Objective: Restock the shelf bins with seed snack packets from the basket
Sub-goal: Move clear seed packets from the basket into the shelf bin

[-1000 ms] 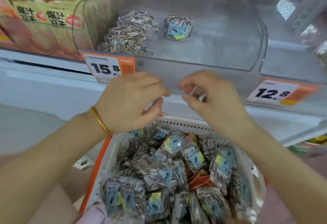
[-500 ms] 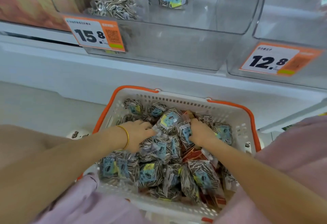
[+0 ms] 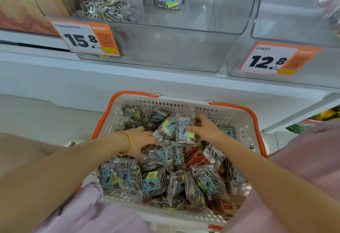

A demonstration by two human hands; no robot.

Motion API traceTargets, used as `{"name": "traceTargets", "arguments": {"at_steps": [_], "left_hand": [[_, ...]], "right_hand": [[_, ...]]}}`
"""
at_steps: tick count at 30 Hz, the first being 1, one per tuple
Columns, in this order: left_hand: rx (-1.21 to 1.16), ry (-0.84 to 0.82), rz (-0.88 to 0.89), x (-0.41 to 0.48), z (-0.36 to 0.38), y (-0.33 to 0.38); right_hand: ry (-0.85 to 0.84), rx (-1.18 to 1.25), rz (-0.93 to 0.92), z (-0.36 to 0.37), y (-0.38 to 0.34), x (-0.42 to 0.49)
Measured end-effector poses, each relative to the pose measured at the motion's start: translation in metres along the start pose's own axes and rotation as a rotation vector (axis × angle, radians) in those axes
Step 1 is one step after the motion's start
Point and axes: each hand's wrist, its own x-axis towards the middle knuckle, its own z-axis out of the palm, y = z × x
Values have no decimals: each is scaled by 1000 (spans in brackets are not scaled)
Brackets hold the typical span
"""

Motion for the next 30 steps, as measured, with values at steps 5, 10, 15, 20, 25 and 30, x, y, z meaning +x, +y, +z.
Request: {"name": "traceTargets", "arguments": {"at_steps": [5,10,15,20,25,30], "left_hand": [[-583,159,-35,-9,-12,-8],[-1481,236,-160,-19,-27,-11],[-1678,351,-168,-22,-32,-7],[-1733,336,-149,-26,-36,-6],[-1672,303,-146,-31,-41,-5],[-1567,167,42,-42,-52,2]], "right_hand": [[-67,263,102,-8,-4,-10],[-145,572,114,-13,-10,-20],[-160,669,114,-13,-17,-32],[-122,655,44,-14,-22,-41],[-265,679,-52,-14,-30,-52],[-210,732,-30,2,-34,-54]]}}
